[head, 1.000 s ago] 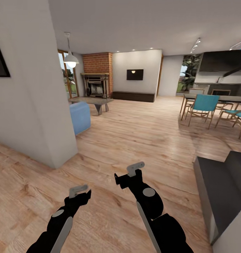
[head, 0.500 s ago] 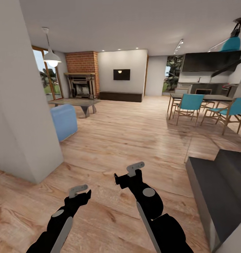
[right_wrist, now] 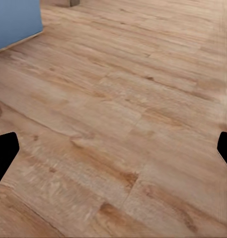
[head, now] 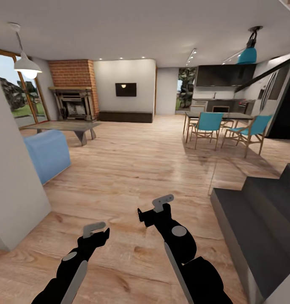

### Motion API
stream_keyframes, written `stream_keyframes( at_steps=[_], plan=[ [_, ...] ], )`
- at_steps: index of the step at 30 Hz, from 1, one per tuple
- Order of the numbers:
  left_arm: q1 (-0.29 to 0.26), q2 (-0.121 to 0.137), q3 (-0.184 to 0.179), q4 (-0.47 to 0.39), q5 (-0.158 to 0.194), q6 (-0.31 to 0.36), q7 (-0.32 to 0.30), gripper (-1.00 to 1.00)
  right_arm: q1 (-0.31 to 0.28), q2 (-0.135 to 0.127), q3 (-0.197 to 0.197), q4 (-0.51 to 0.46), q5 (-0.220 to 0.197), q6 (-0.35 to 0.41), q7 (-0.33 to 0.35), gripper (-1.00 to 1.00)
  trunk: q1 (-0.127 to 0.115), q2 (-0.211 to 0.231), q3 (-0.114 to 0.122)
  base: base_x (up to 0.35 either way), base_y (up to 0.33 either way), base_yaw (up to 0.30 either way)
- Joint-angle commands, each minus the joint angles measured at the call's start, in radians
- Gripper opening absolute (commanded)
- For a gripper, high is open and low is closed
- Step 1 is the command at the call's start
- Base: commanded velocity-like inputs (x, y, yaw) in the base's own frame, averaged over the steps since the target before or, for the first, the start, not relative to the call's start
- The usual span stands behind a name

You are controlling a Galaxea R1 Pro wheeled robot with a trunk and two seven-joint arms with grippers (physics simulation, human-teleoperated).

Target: Move the two storage containers from the living room to the garage. In the garage, place one container on the floor and stack the other container on top of it (either order is fine).

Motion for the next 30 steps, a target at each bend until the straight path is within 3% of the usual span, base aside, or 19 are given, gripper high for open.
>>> stream_keyframes(
  at_steps=[1,18,30],
  plan=[
    [0.000,0.000,0.000,0.000,0.000,0.000,0.000,1.00,0.000,0.000,0.000,0.000,0.000,0.000,0.000,1.00,0.000,0.000,0.000,0.338,0.112,-0.287],
    [0.000,0.000,0.000,0.000,0.000,0.000,0.000,1.00,0.000,0.000,-0.002,0.000,0.000,0.000,0.000,1.00,0.000,0.000,0.000,0.338,0.109,-0.281],
    [0.000,0.000,0.000,0.000,0.000,0.000,0.001,1.00,0.000,0.000,-0.002,0.000,0.000,-0.002,0.000,1.00,0.000,0.000,0.000,0.338,0.102,-0.034]
  ],
)
